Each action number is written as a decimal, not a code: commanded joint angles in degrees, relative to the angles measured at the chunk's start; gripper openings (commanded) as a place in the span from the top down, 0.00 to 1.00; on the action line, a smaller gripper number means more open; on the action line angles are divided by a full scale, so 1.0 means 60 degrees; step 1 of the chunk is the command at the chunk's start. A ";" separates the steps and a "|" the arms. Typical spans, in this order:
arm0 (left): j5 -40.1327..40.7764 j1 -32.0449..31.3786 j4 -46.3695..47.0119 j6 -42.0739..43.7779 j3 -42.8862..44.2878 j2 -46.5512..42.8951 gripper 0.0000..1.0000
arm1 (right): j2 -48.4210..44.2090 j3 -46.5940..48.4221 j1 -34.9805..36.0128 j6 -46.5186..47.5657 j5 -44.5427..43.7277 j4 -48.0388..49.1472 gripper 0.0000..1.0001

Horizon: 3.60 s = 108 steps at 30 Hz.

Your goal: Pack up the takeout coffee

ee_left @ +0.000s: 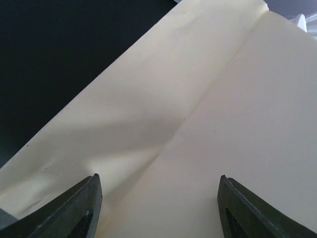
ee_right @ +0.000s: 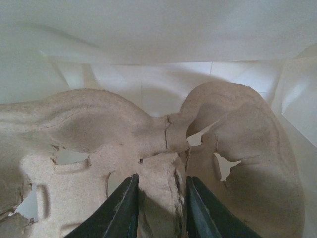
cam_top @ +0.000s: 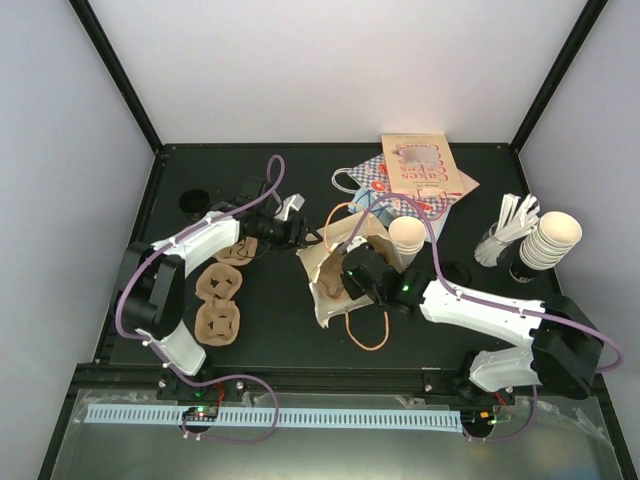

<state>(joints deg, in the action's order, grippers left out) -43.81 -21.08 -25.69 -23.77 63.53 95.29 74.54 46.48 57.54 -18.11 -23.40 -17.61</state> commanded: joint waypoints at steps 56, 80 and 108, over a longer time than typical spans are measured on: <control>-0.0143 -0.0481 -0.2179 0.0638 -0.0322 -0.5865 0.17 | 0.1852 0.4060 0.0034 0.0897 0.2325 -0.6761 0.72; 0.3820 -0.2606 -0.4252 0.1838 0.1836 -0.5268 0.21 | 0.2038 0.3914 0.0019 0.0905 0.2265 -0.6229 0.72; 0.4664 -0.3343 -0.6106 0.1495 0.3644 -0.3228 0.87 | 0.2098 0.3635 0.0019 0.0912 0.2286 -0.6059 0.72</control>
<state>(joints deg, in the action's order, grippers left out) -18.04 -40.73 -60.97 -14.06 81.45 76.66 87.22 69.38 57.67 -12.80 -9.28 -55.22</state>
